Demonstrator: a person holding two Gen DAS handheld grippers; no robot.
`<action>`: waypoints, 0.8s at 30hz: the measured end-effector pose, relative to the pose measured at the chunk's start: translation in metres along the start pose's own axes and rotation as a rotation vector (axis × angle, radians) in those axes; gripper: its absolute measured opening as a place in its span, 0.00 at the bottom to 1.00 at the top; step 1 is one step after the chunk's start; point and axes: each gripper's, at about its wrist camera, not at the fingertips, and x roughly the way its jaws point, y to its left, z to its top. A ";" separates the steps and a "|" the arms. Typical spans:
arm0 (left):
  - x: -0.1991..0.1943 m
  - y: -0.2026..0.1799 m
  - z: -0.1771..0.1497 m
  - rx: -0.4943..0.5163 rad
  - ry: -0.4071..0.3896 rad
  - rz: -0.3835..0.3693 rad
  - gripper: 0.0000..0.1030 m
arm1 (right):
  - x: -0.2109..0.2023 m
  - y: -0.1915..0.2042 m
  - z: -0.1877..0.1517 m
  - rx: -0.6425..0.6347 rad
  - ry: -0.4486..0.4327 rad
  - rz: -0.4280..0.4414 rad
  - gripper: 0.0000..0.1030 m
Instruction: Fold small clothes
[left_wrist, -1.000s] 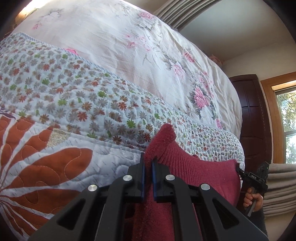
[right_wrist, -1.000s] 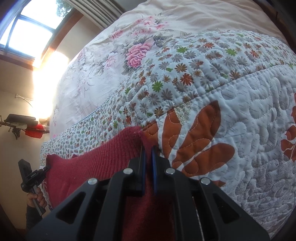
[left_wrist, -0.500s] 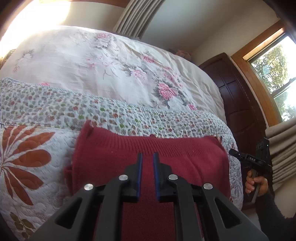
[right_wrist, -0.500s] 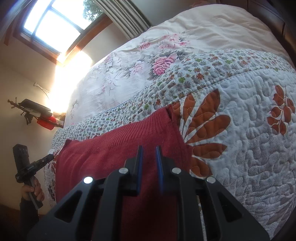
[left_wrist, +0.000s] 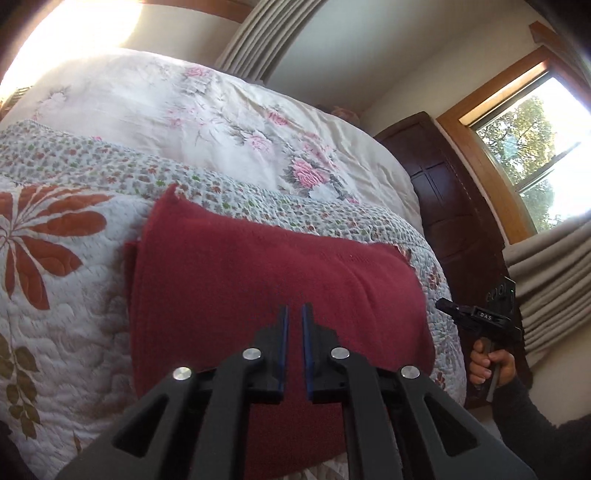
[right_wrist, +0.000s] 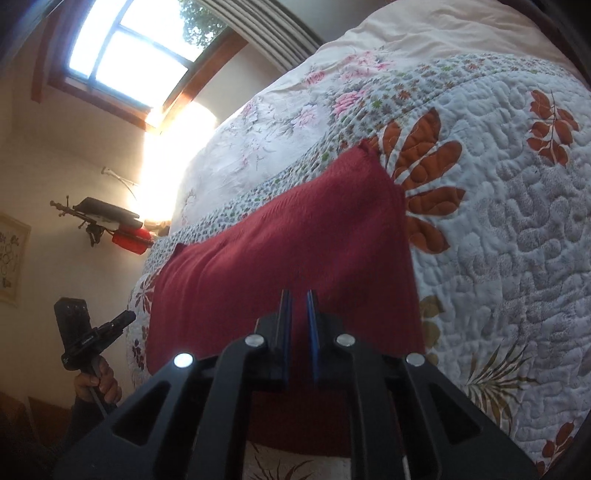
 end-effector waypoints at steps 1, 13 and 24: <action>0.009 0.008 -0.013 -0.015 0.032 0.032 0.08 | 0.010 -0.001 -0.010 -0.009 0.028 -0.019 0.09; -0.015 0.007 -0.083 -0.067 -0.017 -0.064 0.05 | -0.003 0.013 -0.073 -0.058 0.020 -0.133 0.11; -0.029 0.059 -0.096 -0.224 0.035 -0.070 0.55 | -0.039 0.024 -0.107 -0.076 -0.048 -0.409 0.11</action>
